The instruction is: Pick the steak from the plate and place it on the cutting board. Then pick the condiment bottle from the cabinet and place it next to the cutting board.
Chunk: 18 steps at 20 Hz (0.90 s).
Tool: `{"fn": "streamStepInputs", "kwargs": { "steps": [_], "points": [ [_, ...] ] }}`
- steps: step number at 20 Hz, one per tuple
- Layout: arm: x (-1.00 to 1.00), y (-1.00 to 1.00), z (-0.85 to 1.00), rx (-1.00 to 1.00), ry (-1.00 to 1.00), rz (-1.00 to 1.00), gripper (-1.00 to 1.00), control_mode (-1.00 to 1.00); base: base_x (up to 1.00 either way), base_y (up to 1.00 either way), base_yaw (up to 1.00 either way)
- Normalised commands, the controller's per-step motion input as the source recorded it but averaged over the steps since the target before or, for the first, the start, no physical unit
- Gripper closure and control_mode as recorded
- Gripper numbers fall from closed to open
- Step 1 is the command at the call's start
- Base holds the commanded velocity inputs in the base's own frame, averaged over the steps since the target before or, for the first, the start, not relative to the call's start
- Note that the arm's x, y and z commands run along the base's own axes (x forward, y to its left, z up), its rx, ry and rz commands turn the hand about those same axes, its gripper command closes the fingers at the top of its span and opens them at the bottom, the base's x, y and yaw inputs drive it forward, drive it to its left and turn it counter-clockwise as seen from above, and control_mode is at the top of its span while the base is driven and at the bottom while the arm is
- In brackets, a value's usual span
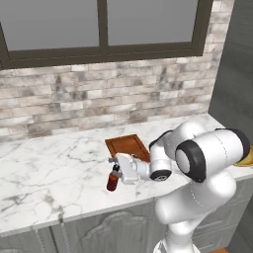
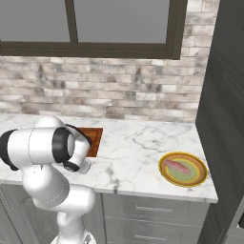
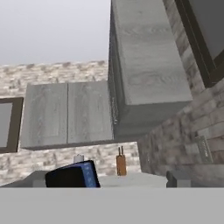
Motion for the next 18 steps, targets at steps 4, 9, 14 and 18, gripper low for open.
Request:
{"fn": "streamStepInputs", "kwargs": {
  "steps": [4, 9, 14, 18],
  "points": [
    [0.0, 0.12, 0.03, -0.03, 0.09, -0.03, -1.0, -1.0, 0.0, 0.0, 0.0],
    [-0.05, 0.01, 0.24, -0.02, 0.13, -0.03, -1.0, -1.0, 0.0, 0.0, 0.0],
    [-0.15, 0.0, 0.45, 0.0, 0.15, -0.04, -1.0, -1.0, 0.0, 0.0, 0.0],
    [-0.18, 0.0, 0.56, 0.0, 0.13, -0.03, -1.0, -1.0, 0.0, 0.0, 0.0]
  ]
}}
